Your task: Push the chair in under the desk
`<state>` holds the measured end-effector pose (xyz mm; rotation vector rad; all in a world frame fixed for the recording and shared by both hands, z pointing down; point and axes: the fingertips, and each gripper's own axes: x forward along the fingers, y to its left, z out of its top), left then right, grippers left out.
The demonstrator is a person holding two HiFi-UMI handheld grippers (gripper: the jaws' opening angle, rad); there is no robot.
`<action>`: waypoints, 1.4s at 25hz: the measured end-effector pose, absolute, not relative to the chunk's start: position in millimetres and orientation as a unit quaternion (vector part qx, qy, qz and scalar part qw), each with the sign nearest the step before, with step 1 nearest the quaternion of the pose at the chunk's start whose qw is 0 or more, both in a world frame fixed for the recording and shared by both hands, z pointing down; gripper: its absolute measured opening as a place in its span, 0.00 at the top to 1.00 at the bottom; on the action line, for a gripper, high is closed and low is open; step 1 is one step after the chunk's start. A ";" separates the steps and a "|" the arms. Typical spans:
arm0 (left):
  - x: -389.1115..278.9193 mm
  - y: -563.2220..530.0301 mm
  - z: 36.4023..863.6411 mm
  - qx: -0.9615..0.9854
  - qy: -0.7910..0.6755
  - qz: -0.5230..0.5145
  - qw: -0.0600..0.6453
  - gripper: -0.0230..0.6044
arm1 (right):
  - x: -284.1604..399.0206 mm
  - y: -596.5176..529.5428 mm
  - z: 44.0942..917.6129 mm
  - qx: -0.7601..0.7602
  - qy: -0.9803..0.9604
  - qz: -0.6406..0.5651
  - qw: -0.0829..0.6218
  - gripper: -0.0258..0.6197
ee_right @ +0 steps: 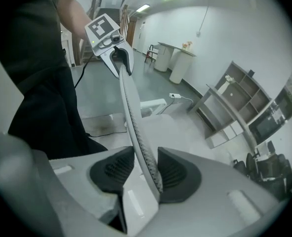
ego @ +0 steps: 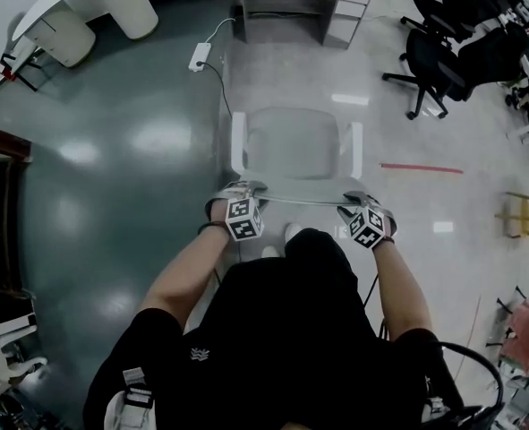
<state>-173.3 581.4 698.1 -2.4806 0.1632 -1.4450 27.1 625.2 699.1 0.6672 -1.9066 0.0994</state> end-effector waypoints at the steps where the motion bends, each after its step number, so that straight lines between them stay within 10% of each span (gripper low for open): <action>1: -171.4 574.7 697.4 -0.855 0.057 -0.498 0.130 0.74 | 29.2 617.8 698.9 0.279 -0.798 0.043 0.532 0.73; 35: -98.7 270.6 698.5 -0.845 0.095 -0.519 0.084 0.73 | 104.9 310.8 701.6 0.249 -0.825 0.032 0.506 0.73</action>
